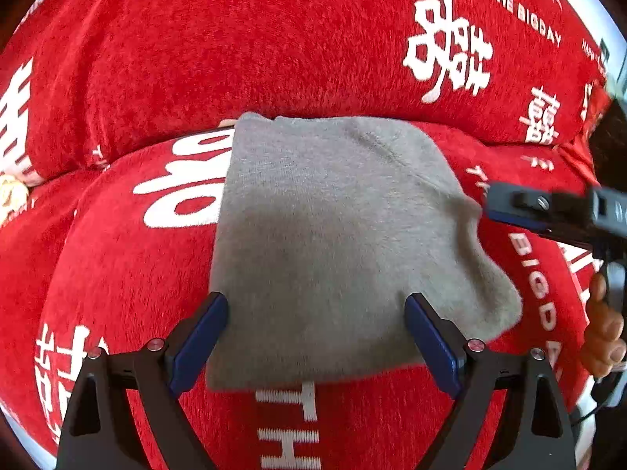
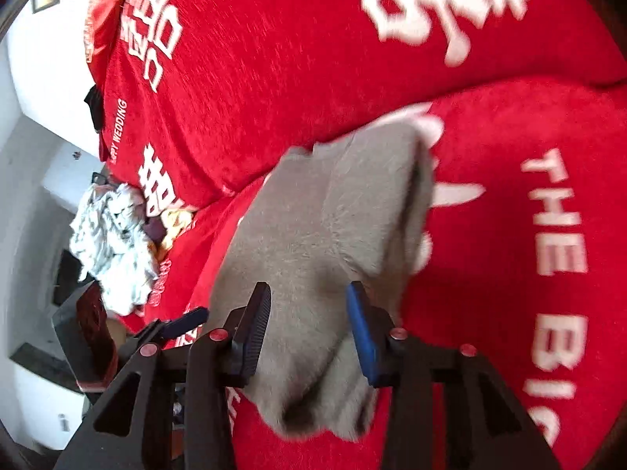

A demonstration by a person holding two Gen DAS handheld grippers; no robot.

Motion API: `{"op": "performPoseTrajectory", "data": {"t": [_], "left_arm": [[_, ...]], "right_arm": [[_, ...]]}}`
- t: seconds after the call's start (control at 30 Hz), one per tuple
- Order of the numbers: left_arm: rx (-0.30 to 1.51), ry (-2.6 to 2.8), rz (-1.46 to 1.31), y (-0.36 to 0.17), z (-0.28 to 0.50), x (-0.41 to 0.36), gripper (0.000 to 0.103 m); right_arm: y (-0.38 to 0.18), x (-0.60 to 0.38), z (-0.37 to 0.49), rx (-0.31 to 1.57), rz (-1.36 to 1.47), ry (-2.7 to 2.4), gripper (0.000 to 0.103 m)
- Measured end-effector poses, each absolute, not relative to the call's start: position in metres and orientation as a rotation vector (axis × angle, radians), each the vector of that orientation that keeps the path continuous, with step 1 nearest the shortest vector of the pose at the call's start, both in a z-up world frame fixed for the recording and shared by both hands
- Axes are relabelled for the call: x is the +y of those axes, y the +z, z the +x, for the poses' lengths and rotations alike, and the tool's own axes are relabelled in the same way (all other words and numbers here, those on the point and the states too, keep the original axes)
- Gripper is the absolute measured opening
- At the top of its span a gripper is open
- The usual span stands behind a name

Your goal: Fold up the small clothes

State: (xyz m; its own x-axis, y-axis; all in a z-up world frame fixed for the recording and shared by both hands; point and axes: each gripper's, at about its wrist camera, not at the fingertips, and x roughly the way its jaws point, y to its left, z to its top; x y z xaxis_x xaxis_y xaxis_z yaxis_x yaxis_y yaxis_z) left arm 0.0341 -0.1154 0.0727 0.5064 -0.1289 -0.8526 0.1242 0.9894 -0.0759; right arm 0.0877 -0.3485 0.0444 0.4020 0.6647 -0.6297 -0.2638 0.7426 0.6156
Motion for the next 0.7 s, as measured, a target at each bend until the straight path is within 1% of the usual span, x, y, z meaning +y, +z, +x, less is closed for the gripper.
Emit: {"op": "performPoseTrajectory", "data": {"t": [0.07, 0.13, 0.17, 0.23, 0.27, 0.3, 0.33, 0.4, 0.5, 0.6, 0.63, 0.67, 0.7], "left_arm": [[1.018, -0.151, -0.045, 0.08, 0.032, -0.103, 0.092], [1.007, -0.124, -0.051, 0.083, 0.031, -0.095, 0.092], [1.01, -0.114, -0.057, 0.082, 0.032, -0.091, 0.092], [1.02, -0.108, -0.077, 0.08, 0.032, -0.086, 0.092], [1.025, -0.103, -0.074, 0.076, 0.032, -0.084, 0.092], [1.033, -0.092, -0.06, 0.072, 0.033, -0.084, 0.092], [1.046, -0.079, -0.044, 0.067, 0.034, -0.084, 0.092], [1.077, -0.068, -0.04, 0.057, 0.034, -0.08, 0.092], [1.105, -0.075, -0.075, 0.047, 0.03, -0.07, 0.092], [1.093, -0.076, -0.069, 0.052, 0.026, -0.069, 0.092], [1.077, -0.083, -0.07, 0.058, 0.026, -0.069, 0.092], [1.05, -0.09, -0.07, 0.067, 0.025, -0.07, 0.092], [1.033, -0.093, -0.069, 0.073, 0.026, -0.07, 0.092]], "right_arm": [[0.056, -0.344, 0.069, 0.97, 0.406, 0.641, 0.052], [0.062, -0.334, 0.05, 0.96, 0.365, 0.682, 0.057], [0.061, -0.325, 0.042, 0.957, 0.322, 0.676, 0.061], [0.055, -0.311, 0.032, 0.964, 0.249, 0.63, 0.062], [0.05, -0.304, 0.029, 0.964, 0.217, 0.61, 0.06], [0.046, -0.301, 0.027, 0.962, 0.195, 0.609, 0.03], [0.041, -0.297, 0.025, 0.976, 0.164, 0.608, 0.007], [0.03, -0.31, 0.024, 0.999, 0.194, 0.555, 0.006], [0.013, -0.334, 0.019, 1.01, 0.329, 0.513, 0.006], [0.011, -0.346, 0.013, 1.014, 0.419, 0.494, 0.006], [0.018, -0.347, 0.011, 1.002, 0.431, 0.485, 0.011], [0.026, -0.347, 0.01, 0.978, 0.427, 0.475, 0.014], [0.034, -0.347, 0.009, 0.949, 0.417, 0.469, 0.014]]}}
